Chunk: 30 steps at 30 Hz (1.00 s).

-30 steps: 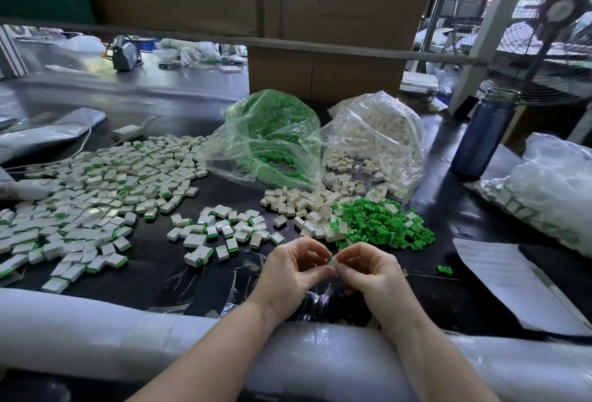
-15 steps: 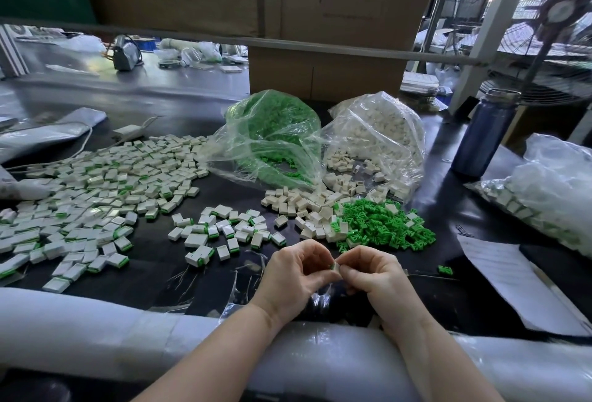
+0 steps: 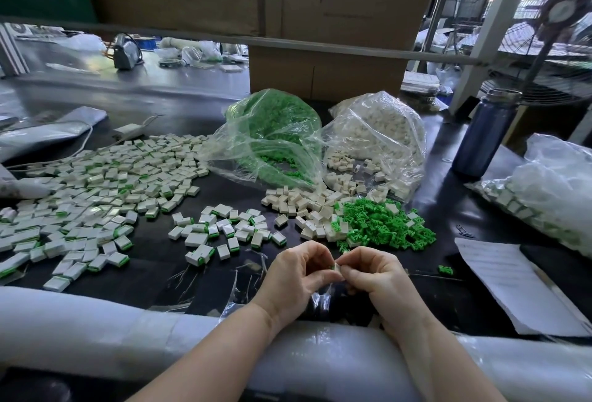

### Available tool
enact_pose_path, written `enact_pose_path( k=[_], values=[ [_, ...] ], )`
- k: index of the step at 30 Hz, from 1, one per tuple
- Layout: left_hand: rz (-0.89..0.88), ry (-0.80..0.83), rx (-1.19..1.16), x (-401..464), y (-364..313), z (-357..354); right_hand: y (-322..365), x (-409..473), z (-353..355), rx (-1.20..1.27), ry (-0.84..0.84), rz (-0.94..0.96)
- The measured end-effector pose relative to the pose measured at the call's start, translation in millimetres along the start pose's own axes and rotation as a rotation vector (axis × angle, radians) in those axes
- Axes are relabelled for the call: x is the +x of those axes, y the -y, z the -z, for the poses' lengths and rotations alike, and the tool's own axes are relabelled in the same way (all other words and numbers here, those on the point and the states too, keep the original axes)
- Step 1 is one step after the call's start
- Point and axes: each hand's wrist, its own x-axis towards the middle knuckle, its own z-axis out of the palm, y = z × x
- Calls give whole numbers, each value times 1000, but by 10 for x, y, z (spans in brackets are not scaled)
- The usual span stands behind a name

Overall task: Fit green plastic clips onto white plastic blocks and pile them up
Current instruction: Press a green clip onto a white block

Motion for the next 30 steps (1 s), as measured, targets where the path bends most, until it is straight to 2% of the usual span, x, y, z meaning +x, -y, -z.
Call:
enact_pose_path(
  k=[14,23,30],
  values=[
    [31,22,-42,6,-9,7,-17,1,-4,25,-75,62],
    [74,-69,-113,9,-17,30,-37,16,11,-36,-110,108],
    [140,-78,-49,26,41,29,-26,1,-1,-92,-123,141]
  ],
)
